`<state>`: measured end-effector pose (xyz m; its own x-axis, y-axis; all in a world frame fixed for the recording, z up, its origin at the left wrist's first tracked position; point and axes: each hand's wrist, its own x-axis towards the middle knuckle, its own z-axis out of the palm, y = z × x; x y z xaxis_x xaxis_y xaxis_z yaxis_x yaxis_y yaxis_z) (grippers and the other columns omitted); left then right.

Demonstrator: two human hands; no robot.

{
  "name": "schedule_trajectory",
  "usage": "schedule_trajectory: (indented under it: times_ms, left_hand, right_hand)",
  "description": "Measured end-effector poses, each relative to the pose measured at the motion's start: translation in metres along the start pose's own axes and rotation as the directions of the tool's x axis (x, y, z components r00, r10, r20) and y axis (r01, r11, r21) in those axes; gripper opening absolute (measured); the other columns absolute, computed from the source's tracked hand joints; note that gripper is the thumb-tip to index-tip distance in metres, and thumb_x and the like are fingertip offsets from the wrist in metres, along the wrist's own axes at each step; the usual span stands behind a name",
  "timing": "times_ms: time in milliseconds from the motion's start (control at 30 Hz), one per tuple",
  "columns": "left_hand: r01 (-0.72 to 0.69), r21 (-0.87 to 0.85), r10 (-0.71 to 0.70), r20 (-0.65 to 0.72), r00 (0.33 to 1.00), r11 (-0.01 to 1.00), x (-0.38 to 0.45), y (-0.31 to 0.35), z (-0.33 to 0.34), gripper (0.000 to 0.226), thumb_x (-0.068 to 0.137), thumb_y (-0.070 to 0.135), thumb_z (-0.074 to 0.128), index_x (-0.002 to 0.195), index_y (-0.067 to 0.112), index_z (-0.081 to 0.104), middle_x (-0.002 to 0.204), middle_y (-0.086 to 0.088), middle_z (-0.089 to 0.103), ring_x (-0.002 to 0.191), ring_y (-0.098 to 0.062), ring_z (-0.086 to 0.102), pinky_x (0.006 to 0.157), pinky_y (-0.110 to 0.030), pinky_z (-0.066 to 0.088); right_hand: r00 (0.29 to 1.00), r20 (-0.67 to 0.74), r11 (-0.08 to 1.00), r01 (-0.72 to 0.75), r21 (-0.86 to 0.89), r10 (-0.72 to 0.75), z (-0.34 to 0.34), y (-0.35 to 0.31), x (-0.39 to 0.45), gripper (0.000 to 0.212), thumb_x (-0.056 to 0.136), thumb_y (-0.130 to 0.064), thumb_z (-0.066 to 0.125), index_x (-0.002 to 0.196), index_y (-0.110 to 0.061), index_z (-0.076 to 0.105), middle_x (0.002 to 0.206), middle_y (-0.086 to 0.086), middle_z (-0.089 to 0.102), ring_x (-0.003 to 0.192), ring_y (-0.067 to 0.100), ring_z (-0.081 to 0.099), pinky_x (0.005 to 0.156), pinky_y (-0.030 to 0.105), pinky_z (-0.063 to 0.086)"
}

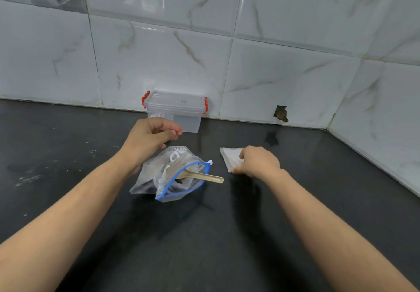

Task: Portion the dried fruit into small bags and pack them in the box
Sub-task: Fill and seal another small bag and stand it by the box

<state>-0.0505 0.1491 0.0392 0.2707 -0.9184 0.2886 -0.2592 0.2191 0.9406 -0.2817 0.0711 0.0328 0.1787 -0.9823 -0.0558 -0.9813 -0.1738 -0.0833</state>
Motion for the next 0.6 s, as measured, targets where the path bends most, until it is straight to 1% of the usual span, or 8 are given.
schedule_trajectory:
  times_ms: [67,133,200,233,300,400,500,600]
  left_hand:
    - [0.01,-0.025,-0.009,0.008,1.0,1.0,-0.004,0.0,0.002,0.014,0.087,0.005,0.061,0.089,0.014,0.072,0.093,-0.005,0.074,0.09,-0.013,0.067,0.07,-0.023,0.046]
    - [0.001,-0.053,0.0,0.012,1.0,0.999,-0.006,-0.002,0.002,0.015,0.087,0.005,0.061,0.087,0.015,0.073,0.092,-0.004,0.074,0.089,-0.013,0.068,0.072,-0.024,0.047]
    - [-0.027,-0.061,0.027,0.01,1.0,0.998,-0.007,-0.004,-0.001,0.017,0.088,0.004,0.06,0.087,0.015,0.072,0.092,-0.004,0.074,0.089,-0.012,0.067,0.071,-0.022,0.046]
    - [-0.048,-0.054,0.049,0.011,0.999,0.997,-0.008,-0.004,-0.004,0.017,0.088,0.003,0.059,0.089,0.014,0.072,0.092,-0.004,0.074,0.089,-0.011,0.067,0.069,-0.018,0.046]
    - [-0.097,-0.042,0.098,0.018,0.995,0.994,-0.008,-0.005,-0.009,0.018,0.088,0.001,0.058,0.091,0.013,0.072,0.091,-0.001,0.075,0.086,-0.009,0.066,0.067,-0.012,0.047]
    - [-0.138,-0.062,0.14,0.032,0.99,0.989,-0.008,-0.005,-0.013,0.021,0.089,0.002,0.059,0.094,0.019,0.07,0.09,0.007,0.075,0.086,-0.004,0.066,0.069,-0.008,0.046]
    - [-0.194,-0.029,0.195,0.056,0.979,0.981,-0.01,-0.005,-0.01,0.027,0.089,0.007,0.061,0.104,0.029,0.067,0.101,0.01,0.073,0.099,-0.002,0.065,0.081,-0.012,0.048]
    - [-0.255,0.024,0.253,0.066,0.965,0.967,-0.013,-0.005,-0.007,0.03,0.086,0.022,0.067,0.112,0.036,0.063,0.112,0.015,0.069,0.105,0.0,0.062,0.091,-0.019,0.047]
  right_hand:
    - [1.0,-0.021,1.0,-0.002,0.013,0.002,0.007,0.002,-0.003,0.028,0.08,-0.029,0.065,0.105,-0.016,0.063,0.098,0.003,0.066,0.088,0.025,0.062,0.068,0.028,0.047]
    - [0.997,-0.074,1.0,-0.009,0.029,0.012,0.012,0.003,-0.002,0.005,0.078,-0.014,0.057,0.081,-0.015,0.061,0.077,0.003,0.059,0.073,0.028,0.056,0.055,0.025,0.04]
    - [0.991,-0.132,0.998,-0.019,0.063,0.027,0.014,0.003,-0.003,0.015,0.076,-0.005,0.05,0.066,-0.015,0.051,0.066,0.002,0.052,0.065,0.029,0.051,0.048,0.023,0.034]
    - [0.985,-0.166,0.996,-0.023,0.081,0.037,0.013,0.003,-0.004,0.017,0.077,-0.004,0.048,0.067,-0.015,0.055,0.068,0.002,0.057,0.065,0.029,0.053,0.05,0.024,0.037]
    - [0.959,-0.28,0.993,-0.013,0.118,0.046,0.01,0.004,-0.007,0.023,0.084,-0.008,0.047,0.086,-0.018,0.068,0.085,0.004,0.068,0.075,0.027,0.062,0.061,0.029,0.048]
    - [0.875,-0.483,0.967,0.09,0.238,0.037,-0.002,0.003,-0.011,0.027,0.095,-0.018,0.043,0.106,-0.023,0.067,0.102,-0.002,0.07,0.091,0.022,0.064,0.076,0.033,0.048]
    - [0.873,-0.488,0.813,0.288,0.506,-0.005,-0.016,-0.008,-0.013,0.024,0.096,-0.016,0.043,0.101,-0.023,0.066,0.102,-0.006,0.066,0.096,0.014,0.058,0.079,0.029,0.043]
    - [0.891,-0.441,0.647,0.4,0.649,-0.108,-0.023,-0.029,-0.013,0.025,0.095,-0.009,0.044,0.092,-0.022,0.064,0.095,-0.008,0.064,0.096,0.012,0.057,0.079,0.024,0.039]
